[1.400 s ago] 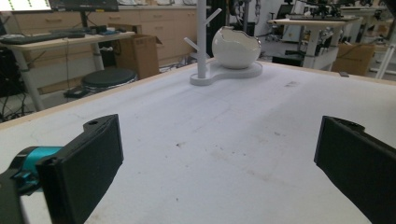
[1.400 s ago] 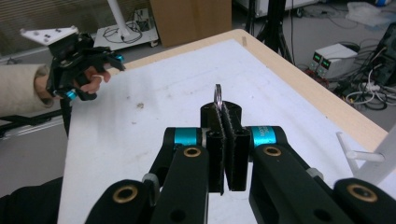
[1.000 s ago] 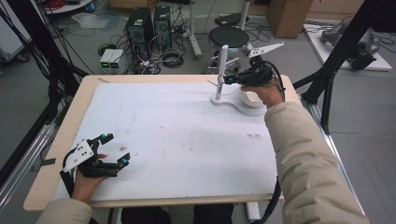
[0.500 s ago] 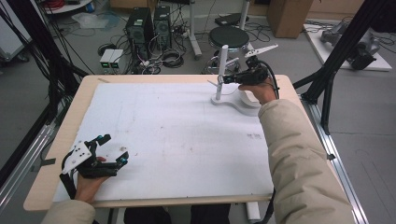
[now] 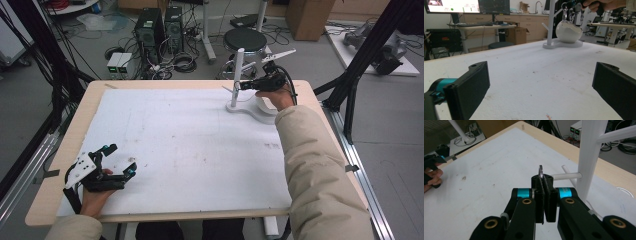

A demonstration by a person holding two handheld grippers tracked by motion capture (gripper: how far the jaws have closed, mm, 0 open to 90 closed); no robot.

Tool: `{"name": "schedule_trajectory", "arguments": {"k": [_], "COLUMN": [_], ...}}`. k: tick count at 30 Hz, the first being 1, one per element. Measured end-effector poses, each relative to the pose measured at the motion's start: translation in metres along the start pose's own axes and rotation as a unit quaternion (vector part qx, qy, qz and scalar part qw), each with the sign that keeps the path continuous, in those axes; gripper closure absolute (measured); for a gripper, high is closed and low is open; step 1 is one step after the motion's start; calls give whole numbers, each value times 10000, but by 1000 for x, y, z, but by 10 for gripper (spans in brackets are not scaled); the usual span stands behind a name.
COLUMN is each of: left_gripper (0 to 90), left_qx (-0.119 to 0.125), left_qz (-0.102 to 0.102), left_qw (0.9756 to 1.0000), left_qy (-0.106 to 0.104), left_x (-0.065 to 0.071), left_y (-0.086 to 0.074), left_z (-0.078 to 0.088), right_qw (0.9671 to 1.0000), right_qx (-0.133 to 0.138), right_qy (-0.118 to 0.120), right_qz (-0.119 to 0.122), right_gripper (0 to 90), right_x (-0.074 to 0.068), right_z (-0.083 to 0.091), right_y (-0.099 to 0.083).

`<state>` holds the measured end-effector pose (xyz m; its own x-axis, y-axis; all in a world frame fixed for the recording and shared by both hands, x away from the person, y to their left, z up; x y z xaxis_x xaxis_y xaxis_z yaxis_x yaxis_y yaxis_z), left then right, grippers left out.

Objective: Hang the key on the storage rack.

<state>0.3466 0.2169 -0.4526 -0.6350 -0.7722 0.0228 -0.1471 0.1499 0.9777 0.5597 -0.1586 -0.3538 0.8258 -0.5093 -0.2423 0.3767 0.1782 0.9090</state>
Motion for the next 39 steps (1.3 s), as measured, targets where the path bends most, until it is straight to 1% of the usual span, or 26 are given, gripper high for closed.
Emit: {"name": "schedule_trajectory", "arguments": {"k": [1,2,3,5,6,11,14,16,22,26,29,30,33,34,36,37,39], "left_gripper": [17,17,17,17,17,17,17,17,17,17,17,17,17,17,17,17,17], "left_qx": [-8,-12,-5,-9,3,7,11,11,9,1,2,1,8,8,6,7,4], "left_qz": [-23,-25,-9,-25,4,-4,-14,-3,-10,-36,-35,-39,-55,-48,-45,-44,-44], "left_qw": [10000,10000,10000,10000,10000,10000,10000,10000,10000,10000,10000,10000,10000,10000,10000,10000,10000], "left_qy": [-10,-9,-4,-6,1,-9,-7,-7,-4,-6,-6,-5,11,14,16,9,14], "left_x": [0,0,0,0,0,0,0,0,0,0,0,0,0,0,0,0,0], "left_y": [0,0,0,0,0,0,0,0,0,0,0,0,0,0,0,0,0], "left_z": [0,0,0,0,0,0,0,0,0,0,0,0,0,0,0,0,0], "right_qw": [10000,10000,10000,10000,10000,10000,9999,9999,9997,9995,9993,9992,9989,9988,9984,9986,9983], "right_qx": [29,6,14,-26,-24,28,-10,-5,-50,-78,-90,-86,-74,-91,-85,-50,-18], "right_qy": [-4,13,3,-19,-16,-59,-101,-120,-238,-321,-367,-395,-468,-480,-550,-531,-569], "right_qz": [18,-15,20,-8,-19,-6,-37,5,-17,29,21,-12,50,34,63,53,97], "right_gripper": [889,890,890,889,889,889,889,889,888,888,885,883,875,873,848,832,818], "right_x": [1,1,3,5,6,12,15,17,23,26,28,28,30,30,31,31,32], "right_z": [-1,-1,-2,-2,-2,-4,-5,-6,-9,-11,-13,-14,-15,-15,-15,-15,-14], "right_y": [0,0,-1,-3,-3,-4,-6,-7,-10,-11,-12,-12,-12,-13,-13,-12,-11]}}
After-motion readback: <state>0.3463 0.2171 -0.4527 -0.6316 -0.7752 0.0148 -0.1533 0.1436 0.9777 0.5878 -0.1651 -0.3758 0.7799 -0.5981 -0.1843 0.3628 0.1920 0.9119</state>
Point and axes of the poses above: each handheld gripper's, and its own axes: z roughly backward along the jaws, y roughly out of its top, x roughly to its right, the point moved 10 cm from there along -z, roughly forward along the jaws, and after that the axes turned 12 degrees about x, right-handed, at the moved point
